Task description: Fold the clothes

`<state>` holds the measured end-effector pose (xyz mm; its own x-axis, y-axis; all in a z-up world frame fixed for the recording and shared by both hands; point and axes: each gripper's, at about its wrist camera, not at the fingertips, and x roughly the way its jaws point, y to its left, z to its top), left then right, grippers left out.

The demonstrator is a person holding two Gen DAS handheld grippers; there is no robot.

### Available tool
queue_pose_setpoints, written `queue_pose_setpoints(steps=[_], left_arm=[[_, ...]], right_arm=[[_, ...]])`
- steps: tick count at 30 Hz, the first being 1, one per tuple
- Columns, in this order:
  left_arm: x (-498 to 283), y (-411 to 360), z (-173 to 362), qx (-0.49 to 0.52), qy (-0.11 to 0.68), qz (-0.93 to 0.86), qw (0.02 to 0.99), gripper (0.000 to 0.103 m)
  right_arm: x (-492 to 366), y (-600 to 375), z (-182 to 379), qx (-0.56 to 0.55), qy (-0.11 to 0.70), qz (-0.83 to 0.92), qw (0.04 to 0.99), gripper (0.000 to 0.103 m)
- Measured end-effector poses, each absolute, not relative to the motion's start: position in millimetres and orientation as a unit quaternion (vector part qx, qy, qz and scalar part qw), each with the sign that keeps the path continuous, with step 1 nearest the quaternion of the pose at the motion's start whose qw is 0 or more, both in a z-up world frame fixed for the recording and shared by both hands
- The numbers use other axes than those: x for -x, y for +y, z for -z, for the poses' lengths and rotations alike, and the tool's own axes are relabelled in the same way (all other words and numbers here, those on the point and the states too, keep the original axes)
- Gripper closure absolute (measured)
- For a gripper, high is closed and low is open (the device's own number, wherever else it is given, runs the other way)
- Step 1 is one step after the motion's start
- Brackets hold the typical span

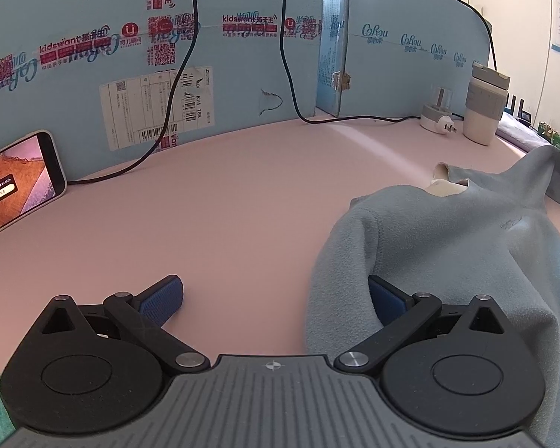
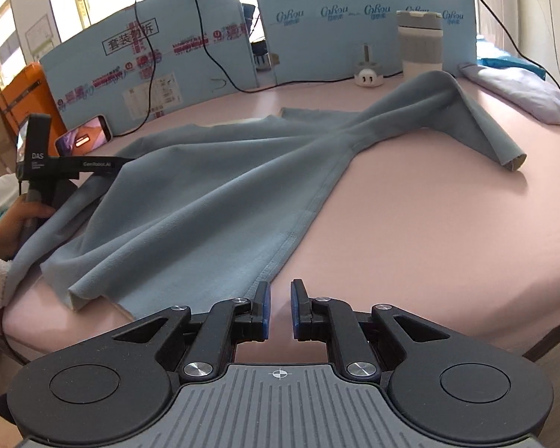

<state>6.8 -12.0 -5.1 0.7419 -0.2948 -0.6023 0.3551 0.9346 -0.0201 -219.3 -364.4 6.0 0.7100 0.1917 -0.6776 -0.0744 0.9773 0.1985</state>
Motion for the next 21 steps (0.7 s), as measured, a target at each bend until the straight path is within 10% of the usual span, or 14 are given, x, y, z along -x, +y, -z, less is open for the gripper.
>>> queue_pose_setpoints(steps=[9, 21], left_arm=[[-6.1, -12.1, 5.1, -0.047, 0.315, 0.174, 0.932, 0.000], [-6.0, -12.3, 5.1, -0.047, 0.315, 0.173, 0.932, 0.000]], right_arm=[[239.6, -356.8, -6.5, -0.128, 0.372, -0.105, 0.913, 0.067], [244.7, -325.3, 1.5, -0.034, 0.337, -0.082, 0.937, 0.067]])
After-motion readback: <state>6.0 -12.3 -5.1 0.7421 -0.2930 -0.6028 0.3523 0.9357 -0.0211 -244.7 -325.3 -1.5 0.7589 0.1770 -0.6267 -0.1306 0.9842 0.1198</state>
